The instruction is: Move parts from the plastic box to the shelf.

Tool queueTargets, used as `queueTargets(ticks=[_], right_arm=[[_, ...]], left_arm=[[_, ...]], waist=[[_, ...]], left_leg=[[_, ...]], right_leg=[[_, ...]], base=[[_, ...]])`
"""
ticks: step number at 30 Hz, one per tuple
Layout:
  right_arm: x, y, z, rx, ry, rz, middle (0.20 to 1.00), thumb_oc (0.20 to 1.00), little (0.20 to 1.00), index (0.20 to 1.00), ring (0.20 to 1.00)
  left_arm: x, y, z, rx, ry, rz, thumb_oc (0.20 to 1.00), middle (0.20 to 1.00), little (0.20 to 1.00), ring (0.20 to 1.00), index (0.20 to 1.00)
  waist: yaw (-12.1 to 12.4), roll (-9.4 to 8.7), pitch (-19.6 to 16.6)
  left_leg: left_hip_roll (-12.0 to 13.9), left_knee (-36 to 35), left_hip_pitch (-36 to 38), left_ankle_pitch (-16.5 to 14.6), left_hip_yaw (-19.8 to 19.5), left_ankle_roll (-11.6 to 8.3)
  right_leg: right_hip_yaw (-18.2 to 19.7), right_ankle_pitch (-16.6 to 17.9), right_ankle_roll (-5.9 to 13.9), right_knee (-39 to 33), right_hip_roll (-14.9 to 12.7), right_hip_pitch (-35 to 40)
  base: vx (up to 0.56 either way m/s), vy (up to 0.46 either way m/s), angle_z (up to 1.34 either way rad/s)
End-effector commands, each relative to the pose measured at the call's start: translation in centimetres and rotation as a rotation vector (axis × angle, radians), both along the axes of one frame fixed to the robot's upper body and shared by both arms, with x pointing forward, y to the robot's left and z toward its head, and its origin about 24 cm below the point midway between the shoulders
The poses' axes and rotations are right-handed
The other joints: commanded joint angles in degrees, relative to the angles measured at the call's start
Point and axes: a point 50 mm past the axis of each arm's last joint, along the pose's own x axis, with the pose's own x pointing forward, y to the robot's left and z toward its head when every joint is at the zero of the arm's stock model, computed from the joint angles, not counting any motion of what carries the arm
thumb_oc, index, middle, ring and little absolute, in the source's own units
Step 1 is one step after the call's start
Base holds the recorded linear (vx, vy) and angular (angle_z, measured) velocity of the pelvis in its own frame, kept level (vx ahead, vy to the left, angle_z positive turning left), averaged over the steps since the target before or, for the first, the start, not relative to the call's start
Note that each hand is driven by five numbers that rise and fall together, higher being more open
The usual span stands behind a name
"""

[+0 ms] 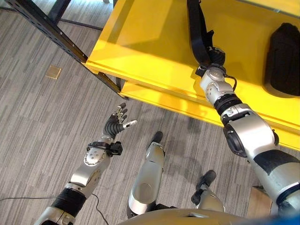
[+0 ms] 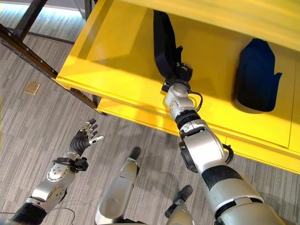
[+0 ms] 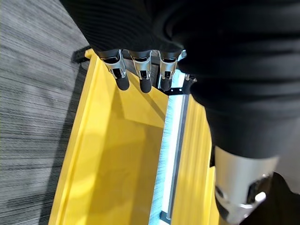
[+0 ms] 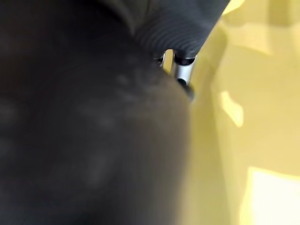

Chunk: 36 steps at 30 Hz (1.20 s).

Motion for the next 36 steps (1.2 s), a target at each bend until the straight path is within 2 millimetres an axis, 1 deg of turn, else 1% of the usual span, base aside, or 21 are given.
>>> queueTargets(ticks=[1,3,5,8,9,13,25,30,33,36], right_arm=[[0.0,-1.2,4.6,0.000,-0.188,-0.070,0.200,0.200,0.200,0.200,0.200],[-0.1,-1.5,4.1,-0.015,-0.168,-0.110,0.200,0.200,0.200,0.200,0.200],[-0.2,-1.7,4.1,-0.028,-0.165,-0.144,0.200,0.200,0.200,0.200,0.200],[-0.3,-1.8,4.1,-0.039,-0.165,-0.161,0.200,0.200,0.200,0.200,0.200],[-0.4,-2.3,4.3,-0.056,-0.168,-0.188,0.200,0.200,0.200,0.200,0.200],[-0.5,-2.8,4.3,-0.073,-0.168,-0.225,0.200,0.200,0.200,0.200,0.200],[-0.7,-4.6,3.2,-0.049,-0.122,-0.318,0.200,0.200,0.200,0.200,0.200],[-0.8,-4.7,2.8,-0.043,-0.111,-0.325,0.200,0.200,0.200,0.200,0.200],[-0.9,-4.6,2.0,-0.038,-0.092,-0.332,0.200,0.200,0.200,0.200,0.200],[-0.9,-4.5,1.9,-0.046,-0.087,-0.328,0.200,0.200,0.200,0.200,0.200]], left_arm=[[0.0,-0.9,1.2,-0.030,-0.087,-0.019,1.000,1.000,1.000,1.000,1.000],[0.1,-1.3,1.3,-0.039,-0.090,-0.018,1.000,1.000,1.000,1.000,1.000],[0.2,-1.5,1.4,-0.046,-0.097,-0.016,1.000,1.000,1.000,1.000,1.000],[0.2,-1.6,1.5,-0.048,-0.103,-0.017,1.000,1.000,1.000,1.000,1.000],[0.2,-1.7,1.6,-0.046,-0.108,-0.014,1.000,1.000,1.000,1.000,1.000],[0.3,-1.7,1.7,-0.049,-0.113,-0.012,1.000,1.000,1.000,1.000,1.000],[0.2,-1.7,1.7,-0.053,-0.119,0.011,1.000,1.000,1.000,1.000,1.000],[0.2,-1.6,1.6,-0.051,-0.117,0.017,1.000,1.000,1.000,1.000,1.000],[0.2,-1.7,1.6,-0.056,-0.118,0.020,1.000,1.000,1.000,1.000,1.000],[0.2,-1.7,1.6,-0.055,-0.117,0.020,1.000,1.000,1.000,1.000,1.000]], waist=[[0.9,1.52,0.0],[0.7,1.84,0.4],[0.4,1.96,0.7],[0.2,2.02,0.8],[0.0,2.06,1.0],[-0.4,2.13,1.1],[-1.7,2.27,2.1],[-1.9,2.15,2.3],[-2.3,2.01,2.6],[-2.5,2.04,2.7]], left_leg=[[-0.1,-9.2,4.3,3.0,4.4,2.82],[-0.2,-9.0,3.9,2.9,4.4,2.89],[-0.3,-8.9,3.6,2.9,4.5,2.95],[-0.4,-8.7,3.3,2.8,4.6,2.97],[-0.4,-8.5,3.1,2.7,4.6,2.98],[-0.4,-8.5,3.1,2.7,4.7,2.97],[-0.1,-8.1,2.4,2.6,5.4,3.08],[0.1,-8.0,2.4,2.6,5.5,3.09],[0.3,-7.9,2.5,2.5,5.7,3.08],[0.3,-8.0,2.5,2.5,5.7,3.06]], right_leg=[[2.3,-5.3,0.79,9.9,-0.8,-1.2],[2.3,-5.4,0.72,9.9,-0.8,-1.5],[2.4,-5.4,0.68,9.9,-0.8,-1.8],[2.6,-5.4,0.67,9.9,-0.7,-2.0],[2.8,-5.5,0.62,10.0,-0.7,-2.2],[2.9,-5.4,0.61,10.0,-0.7,-2.4],[3.6,-5.2,0.62,10.5,-0.7,-3.3],[3.8,-5.3,0.61,10.5,-0.5,-3.5],[4.0,-5.3,0.59,10.6,-0.4,-3.7],[4.2,-5.4,0.54,10.7,-0.4,-3.8]], base=[[0.00,0.000,0.00],[0.00,0.000,0.00],[0.00,0.000,0.00],[0.00,0.000,0.00],[0.00,0.000,0.00],[0.00,0.000,0.00],[0.00,0.003,-0.02],[0.00,0.000,-0.01],[0.00,0.000,0.00],[0.00,0.000,0.00]])
